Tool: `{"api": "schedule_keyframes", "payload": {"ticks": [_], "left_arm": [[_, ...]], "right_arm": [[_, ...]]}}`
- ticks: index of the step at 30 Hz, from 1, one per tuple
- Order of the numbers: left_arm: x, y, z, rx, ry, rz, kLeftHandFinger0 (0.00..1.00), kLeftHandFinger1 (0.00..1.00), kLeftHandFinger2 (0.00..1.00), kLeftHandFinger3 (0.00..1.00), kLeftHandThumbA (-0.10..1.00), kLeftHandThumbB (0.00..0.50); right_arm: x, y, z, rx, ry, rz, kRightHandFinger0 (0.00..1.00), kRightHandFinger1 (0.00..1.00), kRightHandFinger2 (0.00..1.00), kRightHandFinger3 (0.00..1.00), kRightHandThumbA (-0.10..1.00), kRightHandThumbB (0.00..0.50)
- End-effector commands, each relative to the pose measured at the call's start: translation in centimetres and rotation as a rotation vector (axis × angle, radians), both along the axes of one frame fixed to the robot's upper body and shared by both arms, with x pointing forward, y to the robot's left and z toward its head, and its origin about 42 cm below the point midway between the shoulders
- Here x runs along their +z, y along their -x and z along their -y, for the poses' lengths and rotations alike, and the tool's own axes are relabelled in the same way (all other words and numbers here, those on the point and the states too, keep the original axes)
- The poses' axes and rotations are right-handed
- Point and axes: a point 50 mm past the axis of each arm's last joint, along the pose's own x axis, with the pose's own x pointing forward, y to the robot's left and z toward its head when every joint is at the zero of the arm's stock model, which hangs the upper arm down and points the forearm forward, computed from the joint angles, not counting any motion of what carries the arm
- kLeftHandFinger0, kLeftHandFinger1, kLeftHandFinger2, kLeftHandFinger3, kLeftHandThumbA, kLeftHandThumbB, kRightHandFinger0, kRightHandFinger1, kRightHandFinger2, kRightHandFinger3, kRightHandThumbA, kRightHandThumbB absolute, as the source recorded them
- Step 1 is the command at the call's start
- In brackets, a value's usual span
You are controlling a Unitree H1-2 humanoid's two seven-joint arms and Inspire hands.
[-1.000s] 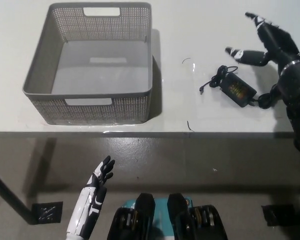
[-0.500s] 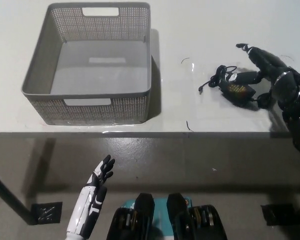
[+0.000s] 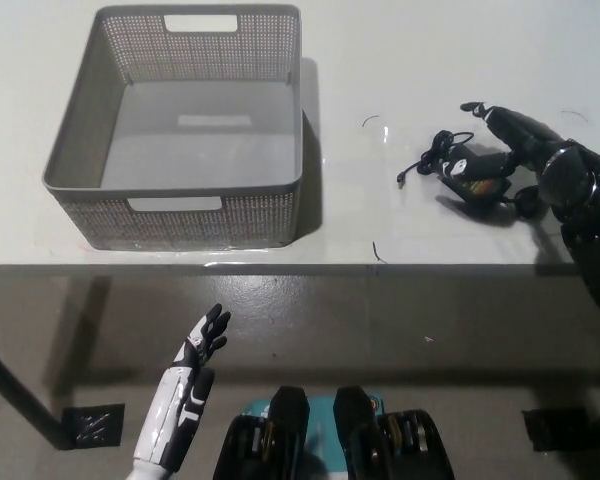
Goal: Use the right hand to pick up a black power cord and place it into a container on the left hand side
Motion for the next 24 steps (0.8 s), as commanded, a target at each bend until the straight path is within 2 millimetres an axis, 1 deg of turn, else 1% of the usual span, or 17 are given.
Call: {"api": "schedule_keyframes", "payload": {"ticks": [1, 3, 4, 6, 8, 10, 12, 15, 16, 18, 19, 20, 22, 24], "left_arm": [[1.2, -0.4, -0.2, -0.003, 0.0, 0.075, 1.0, 1.0, 1.0, 1.0, 1.0, 0.1], [1.2, -0.4, -0.2, -0.005, -0.002, 0.076, 1.0, 1.0, 1.0, 1.0, 1.0, 0.097], [1.4, -0.7, -0.2, -0.005, -0.008, 0.084, 1.0, 1.0, 1.0, 1.0, 1.0, 0.095], [1.4, -0.8, -0.3, -0.008, -0.006, 0.087, 1.0, 1.0, 1.0, 1.0, 1.0, 0.103], [1.4, -0.8, -0.3, -0.009, -0.004, 0.085, 1.0, 1.0, 1.0, 1.0, 1.0, 0.104], [1.4, -0.8, -0.3, -0.009, -0.003, 0.087, 1.0, 1.0, 1.0, 1.0, 1.0, 0.093], [1.5, -0.8, -0.2, -0.009, -0.002, 0.084, 1.0, 1.0, 1.0, 1.0, 1.0, 0.102], [1.3, -0.7, -0.3, -0.014, -0.002, 0.089, 1.0, 1.0, 1.0, 1.0, 1.0, 0.097], [1.4, -0.7, -0.3, -0.013, -0.001, 0.089, 1.0, 1.0, 1.0, 1.0, 1.0, 0.098], [1.4, -0.7, -0.2, -0.012, 0.001, 0.084, 1.0, 1.0, 1.0, 1.0, 1.0, 0.12], [1.5, -0.7, -0.2, -0.01, -0.004, 0.086, 1.0, 1.0, 1.0, 1.0, 1.0, 0.107], [1.5, -0.7, -0.2, -0.011, -0.007, 0.092, 1.0, 1.0, 1.0, 1.0, 1.0, 0.105], [1.6, -0.8, -0.2, -0.013, 0.001, 0.092, 1.0, 1.0, 1.0, 1.0, 1.0, 0.114], [1.6, -0.8, -0.1, -0.015, 0.015, 0.085, 1.0, 1.0, 1.0, 1.0, 1.0, 0.128]], "right_arm": [[4.0, -0.7, -0.4, 0.024, -0.003, 0.062, 1.0, 1.0, 1.0, 1.0, 0.83, 0.5], [3.9, -0.8, -0.3, 0.024, 0.01, 0.067, 1.0, 1.0, 1.0, 1.0, 0.84, 0.5], [4.4, -0.9, -0.1, 0.021, 0.02, 0.075, 1.0, 1.0, 1.0, 1.0, 0.84, 0.5], [4.6, -0.9, 0.0, 0.014, 0.022, 0.077, 1.0, 1.0, 1.0, 1.0, 0.81, 0.5], [4.7, -0.9, 0.1, 0.009, 0.029, 0.08, 1.0, 1.0, 1.0, 1.0, 0.81, 0.5], [4.7, -1.1, 0.3, 0.001, 0.04, 0.083, 1.0, 1.0, 1.0, 1.0, 0.82, 0.5], [4.1, -1.5, 0.8, -0.017, 0.059, 0.087, 1.0, 1.0, 1.0, 1.0, 0.84, 0.5], [2.9, -2.1, 1.4, -0.045, 0.055, 0.064, 1.0, 1.0, 1.0, 1.0, 0.78, 0.5], [2.7, -2.2, 1.4, -0.05, 0.054, 0.06, 1.0, 1.0, 1.0, 1.0, 0.78, 0.5], [2.0, -2.7, 1.5, -0.059, 0.056, 0.047, 1.0, 1.0, 1.0, 1.0, 0.78, 0.5], [1.6, -2.9, 1.4, -0.064, 0.055, 0.036, 1.0, 1.0, 1.0, 1.0, 0.78, 0.5], [1.4, -3.1, 1.3, -0.067, 0.055, 0.031, 1.0, 1.0, 1.0, 1.0, 0.78, 0.5], [1.2, -3.3, 1.2, -0.067, 0.057, 0.029, 1.0, 1.0, 1.0, 1.0, 0.75, 0.5], [0.5, -3.5, 1.1, -0.068, 0.057, 0.014, 1.0, 1.0, 1.0, 1.0, 0.75, 0.5]]}}
